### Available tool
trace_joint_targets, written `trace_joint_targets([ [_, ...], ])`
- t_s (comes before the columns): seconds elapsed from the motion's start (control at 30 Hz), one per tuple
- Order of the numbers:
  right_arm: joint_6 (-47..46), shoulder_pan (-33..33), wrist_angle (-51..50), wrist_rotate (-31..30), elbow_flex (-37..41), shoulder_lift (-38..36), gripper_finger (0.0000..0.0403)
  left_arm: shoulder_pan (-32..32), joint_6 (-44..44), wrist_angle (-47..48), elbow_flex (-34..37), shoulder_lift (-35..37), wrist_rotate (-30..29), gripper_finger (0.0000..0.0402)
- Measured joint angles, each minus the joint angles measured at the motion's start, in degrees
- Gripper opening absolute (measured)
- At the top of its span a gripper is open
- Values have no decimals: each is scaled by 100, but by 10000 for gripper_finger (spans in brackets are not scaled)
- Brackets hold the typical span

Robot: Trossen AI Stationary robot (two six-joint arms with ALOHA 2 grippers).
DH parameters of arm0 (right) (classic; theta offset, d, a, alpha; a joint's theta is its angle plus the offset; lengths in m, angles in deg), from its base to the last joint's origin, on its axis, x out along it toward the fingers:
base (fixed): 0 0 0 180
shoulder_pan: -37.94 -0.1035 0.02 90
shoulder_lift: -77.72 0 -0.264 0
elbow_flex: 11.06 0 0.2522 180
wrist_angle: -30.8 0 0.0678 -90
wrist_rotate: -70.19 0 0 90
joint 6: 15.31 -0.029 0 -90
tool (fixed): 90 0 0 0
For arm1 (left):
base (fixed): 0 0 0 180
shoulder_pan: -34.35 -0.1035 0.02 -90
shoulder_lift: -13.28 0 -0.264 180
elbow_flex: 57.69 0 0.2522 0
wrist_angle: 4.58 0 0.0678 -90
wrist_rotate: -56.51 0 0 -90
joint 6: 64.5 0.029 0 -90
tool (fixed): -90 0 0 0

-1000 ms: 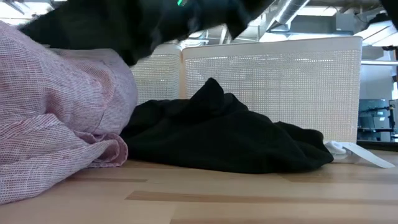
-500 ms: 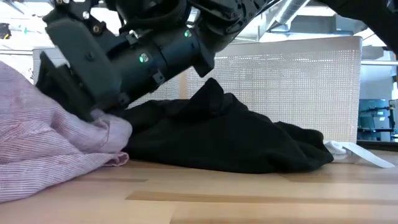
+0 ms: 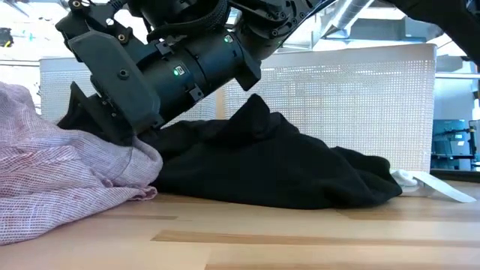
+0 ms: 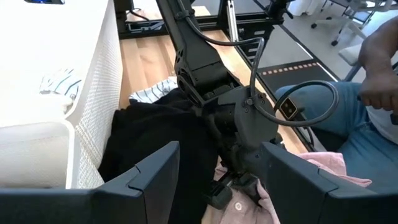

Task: Sort clothes
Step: Put the pink long sleeve into the left white laundry bin

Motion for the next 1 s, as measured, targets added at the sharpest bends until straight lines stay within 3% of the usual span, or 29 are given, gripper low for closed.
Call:
trace_joint_targets([
  [0.17, 71, -93, -120, -42, 19, -120, 11, 0, -31, -2, 0, -1, -36, 215],
  [0.37, 507, -331, -642, -537, 46, -699, 6, 0, -33, 23, 0, -2, -42, 215],
  [1.0, 1355, -1090, -2284, -2990, 33, -3019, 3, 0, 100, 94, -2, -2, -57, 215],
])
